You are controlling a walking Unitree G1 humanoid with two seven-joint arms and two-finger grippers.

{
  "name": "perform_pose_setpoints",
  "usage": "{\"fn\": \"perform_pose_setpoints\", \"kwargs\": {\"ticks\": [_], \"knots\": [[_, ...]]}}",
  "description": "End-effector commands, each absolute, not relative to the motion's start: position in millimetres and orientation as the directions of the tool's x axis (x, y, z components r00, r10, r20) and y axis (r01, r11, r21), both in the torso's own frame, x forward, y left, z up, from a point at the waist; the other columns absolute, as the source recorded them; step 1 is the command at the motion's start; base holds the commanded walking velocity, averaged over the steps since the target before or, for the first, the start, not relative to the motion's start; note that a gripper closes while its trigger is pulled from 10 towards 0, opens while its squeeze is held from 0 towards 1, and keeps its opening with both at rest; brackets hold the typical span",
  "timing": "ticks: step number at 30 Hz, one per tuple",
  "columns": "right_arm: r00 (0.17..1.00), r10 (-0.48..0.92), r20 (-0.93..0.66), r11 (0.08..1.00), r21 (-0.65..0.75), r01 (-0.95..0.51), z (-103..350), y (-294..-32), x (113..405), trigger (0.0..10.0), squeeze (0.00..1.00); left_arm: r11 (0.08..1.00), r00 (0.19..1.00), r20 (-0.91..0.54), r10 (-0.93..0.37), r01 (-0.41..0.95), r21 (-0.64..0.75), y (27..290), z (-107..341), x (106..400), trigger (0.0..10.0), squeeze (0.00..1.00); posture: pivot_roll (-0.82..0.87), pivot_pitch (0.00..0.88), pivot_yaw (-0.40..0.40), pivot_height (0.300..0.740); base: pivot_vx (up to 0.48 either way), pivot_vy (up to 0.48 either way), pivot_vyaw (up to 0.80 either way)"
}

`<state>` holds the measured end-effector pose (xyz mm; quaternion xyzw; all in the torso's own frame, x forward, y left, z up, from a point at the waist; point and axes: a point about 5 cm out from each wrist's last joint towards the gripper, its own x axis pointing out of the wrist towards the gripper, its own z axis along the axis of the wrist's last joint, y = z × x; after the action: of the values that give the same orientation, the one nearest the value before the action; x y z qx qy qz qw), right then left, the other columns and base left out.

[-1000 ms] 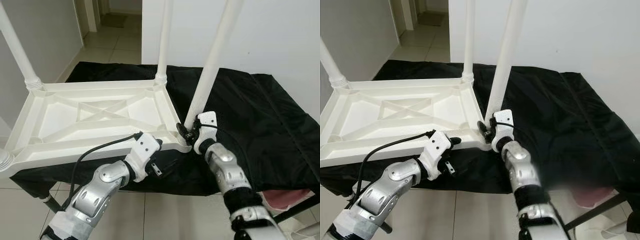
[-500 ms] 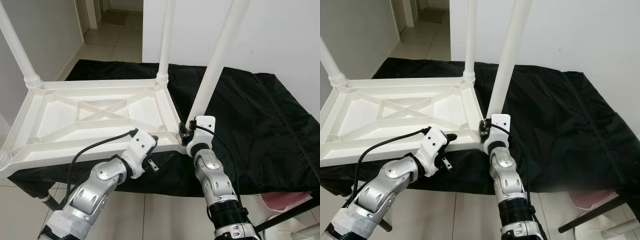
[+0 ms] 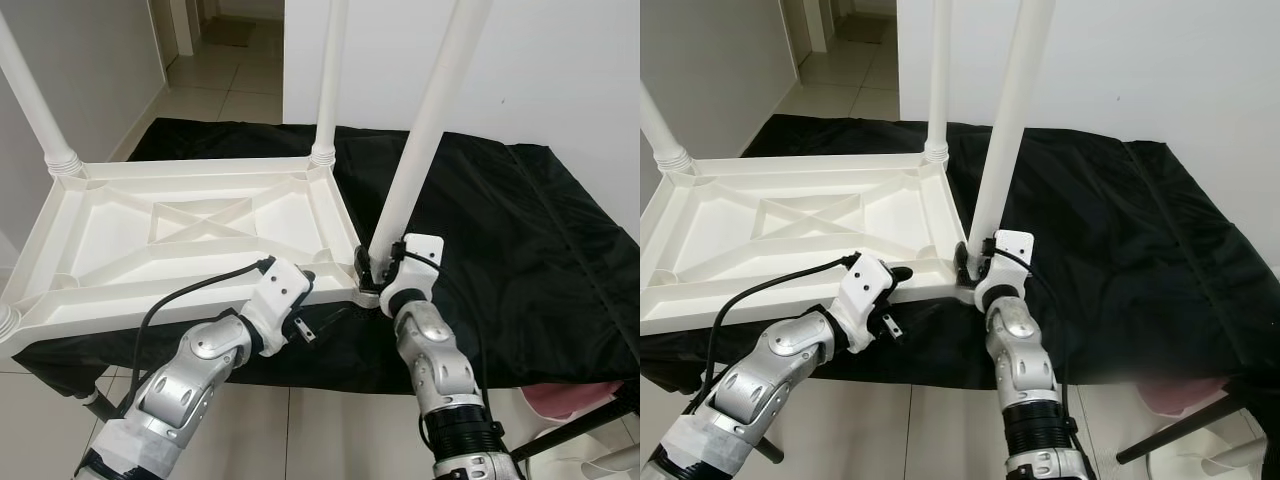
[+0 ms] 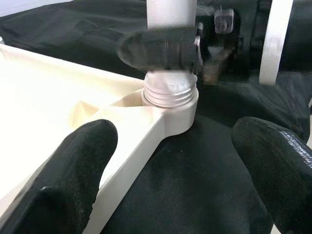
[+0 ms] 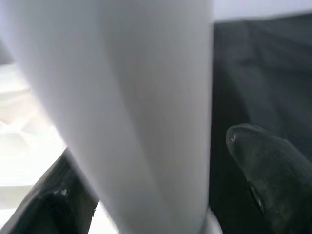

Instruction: Building children table

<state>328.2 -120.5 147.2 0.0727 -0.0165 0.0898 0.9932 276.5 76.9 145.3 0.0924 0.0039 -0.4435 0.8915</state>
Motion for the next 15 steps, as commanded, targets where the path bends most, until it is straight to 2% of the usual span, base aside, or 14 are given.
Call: {"fn": "perform_pose_setpoints", "kwargs": {"ticks": [1,3,4,7,11,13,14,15], "knots": [[0.972,0.229,0.056,0.962,0.139,-0.235,150,-121,330,10.0,1.0,0.539,0.557,-0.096,-0.825,0.826,0.163,74,144,274,10.0,0.0,0.03,0.01,-0.065,0.74,0.0,0.0,0.0],[0.967,0.246,0.059,0.958,0.134,-0.252,151,-122,331,10.0,1.0,0.539,0.556,-0.096,-0.825,0.827,0.162,73,144,273,10.0,0.0,0.03,0.01,-0.065,0.74,0.0,0.0,0.0],[0.958,0.279,0.062,0.951,0.125,-0.284,152,-124,332,10.0,0.0,0.537,0.555,-0.096,-0.826,0.828,0.162,73,144,273,10.0,0.0,0.03,0.01,-0.065,0.74,0.0,0.0,0.0],[0.949,0.311,0.06,0.943,0.105,-0.316,153,-127,335,10.0,0.0,0.536,0.554,-0.096,-0.827,0.828,0.163,73,144,273,10.0,0.0,0.03,0.008,-0.064,0.74,0.0,0.0,0.0],[0.898,0.437,0.058,0.899,0.013,-0.438,158,-136,342,10.0,0.0,0.531,0.549,-0.097,-0.83,0.831,0.164,73,145,273,10.0,0.0,0.03,0.01,-0.058,0.74,0.0,0.0,0.0],[0.898,0.437,0.058,0.899,0.013,-0.438,158,-136,342,10.0,0.0,0.531,0.549,-0.097,-0.83,0.831,0.164,73,145,273,10.0,0.0,0.03,0.01,-0.058,0.74,0.0,0.0,0.0],[0.84,0.541,0.024,0.84,-0.058,-0.539,158,-135,344,10.0,0.0,0.528,0.547,-0.099,-0.832,0.833,0.166,73,145,273,10.0,0.0,0.03,0.013,-0.054,0.74,0.0,0.0,0.0],[0.84,0.541,0.024,0.84,-0.058,-0.539,158,-135,344,10.0,0.0,0.528,0.547,-0.099,-0.832,0.833,0.166,73,145,273,10.0,0.0,0.03,0.013,-0.054,0.74,0.0,0.0,0.0]]}}
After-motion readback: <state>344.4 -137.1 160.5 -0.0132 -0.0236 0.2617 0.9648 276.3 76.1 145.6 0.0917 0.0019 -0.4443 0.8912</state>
